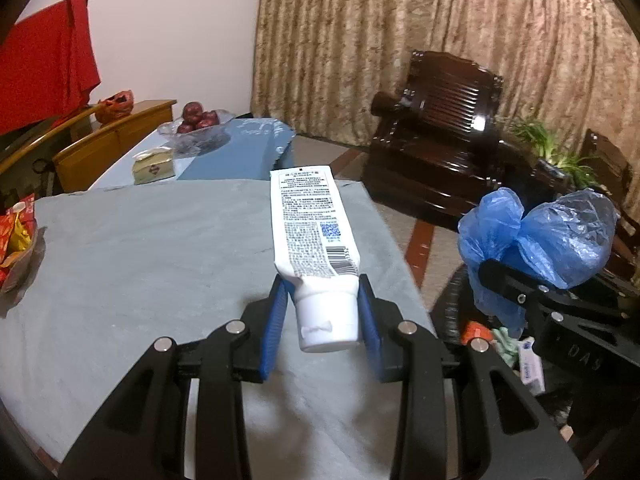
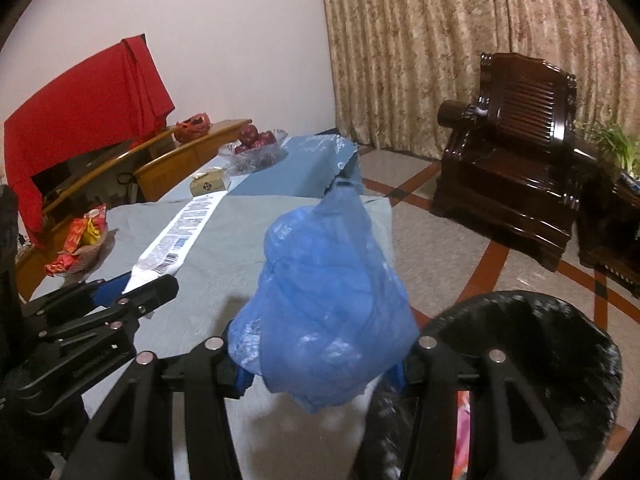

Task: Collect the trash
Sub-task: 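Carry the tube and blue bag over the black bin and open both grippers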

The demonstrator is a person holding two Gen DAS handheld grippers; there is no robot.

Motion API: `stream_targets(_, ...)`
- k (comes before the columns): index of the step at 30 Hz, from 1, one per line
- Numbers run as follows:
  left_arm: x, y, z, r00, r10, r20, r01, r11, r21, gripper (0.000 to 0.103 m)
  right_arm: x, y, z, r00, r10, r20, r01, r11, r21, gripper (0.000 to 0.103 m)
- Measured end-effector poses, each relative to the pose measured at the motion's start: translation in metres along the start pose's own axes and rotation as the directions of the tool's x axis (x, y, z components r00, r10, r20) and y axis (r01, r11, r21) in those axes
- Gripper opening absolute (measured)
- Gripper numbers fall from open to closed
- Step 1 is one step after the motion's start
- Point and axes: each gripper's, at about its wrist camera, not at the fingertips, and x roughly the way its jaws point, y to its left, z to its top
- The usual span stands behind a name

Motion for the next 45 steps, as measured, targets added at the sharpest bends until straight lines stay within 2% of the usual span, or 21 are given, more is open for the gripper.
stream_targets(10, -0.03, -0.055, -0.008, 0.996, -0.089, 0.028, 0.087, 0.994, 0.064, 0.034, -0.052, -0.033, -0.016, 0.997, -0.06, 0.046, 0.058, 0.998, 0.037, 0.051)
stream_targets(20, -0.028, -0.109, -0.016, 0.986, -0.166, 0.015, 0.162, 0.976, 0.146, 0.034, -0.082, -0.08, -0.031, 0.986, -0.155, 0.065, 0.149, 0.985, 0.091, 0.051)
stream_targets(30, 0.008, -0.164, -0.027, 0.97, -0.24, -0.03, 0.241, 0.945, 0.222, 0.034, -0.085, -0.132, -0.05, 0.964, -0.264, 0.024, 0.259, 0.957, 0.127, 0.051)
stream_targets(35, 0.038, -0.182, -0.034, 0.957, -0.279, -0.077, 0.29, 0.929, 0.232, 0.034, -0.075, -0.156, -0.058, 0.956, -0.293, -0.007, 0.291, 0.946, 0.144, 0.052)
stream_targets(43, 0.077, -0.212, -0.037, 0.946, -0.301, -0.117, 0.322, 0.909, 0.263, 0.034, -0.05, -0.188, -0.065, 0.947, -0.316, -0.063, 0.322, 0.936, 0.14, 0.053)
stream_targets(44, 0.082, -0.215, -0.037, 0.943, -0.308, -0.126, 0.332, 0.905, 0.266, 0.035, -0.047, -0.191, -0.066, 0.945, -0.319, -0.066, 0.325, 0.936, 0.136, 0.053)
stream_targets(45, 0.086, -0.215, -0.035, 0.939, -0.316, -0.137, 0.342, 0.901, 0.266, 0.039, -0.043, -0.194, -0.066, 0.944, -0.322, -0.075, 0.33, 0.935, 0.128, 0.06)
